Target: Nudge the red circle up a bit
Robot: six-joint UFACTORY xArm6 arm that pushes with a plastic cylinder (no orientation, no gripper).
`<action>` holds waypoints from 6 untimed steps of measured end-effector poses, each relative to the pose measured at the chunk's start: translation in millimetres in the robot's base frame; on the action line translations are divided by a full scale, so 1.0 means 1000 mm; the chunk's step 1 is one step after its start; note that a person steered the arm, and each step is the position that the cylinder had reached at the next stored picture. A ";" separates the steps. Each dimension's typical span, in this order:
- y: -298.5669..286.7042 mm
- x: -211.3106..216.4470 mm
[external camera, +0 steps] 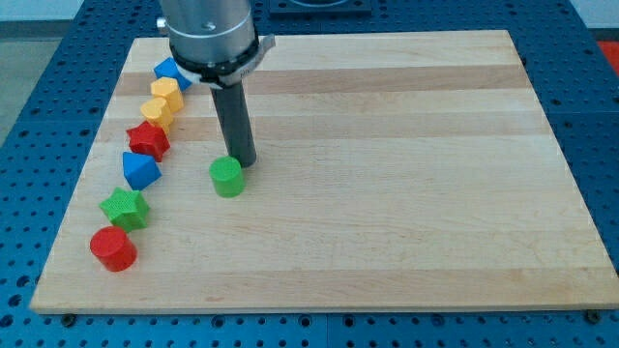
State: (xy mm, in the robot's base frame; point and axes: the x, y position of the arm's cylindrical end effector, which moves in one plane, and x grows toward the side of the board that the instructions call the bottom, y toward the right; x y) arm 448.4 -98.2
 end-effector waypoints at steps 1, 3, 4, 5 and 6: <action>0.026 0.015; 0.056 0.109; 0.012 0.167; -0.003 0.170; -0.050 0.170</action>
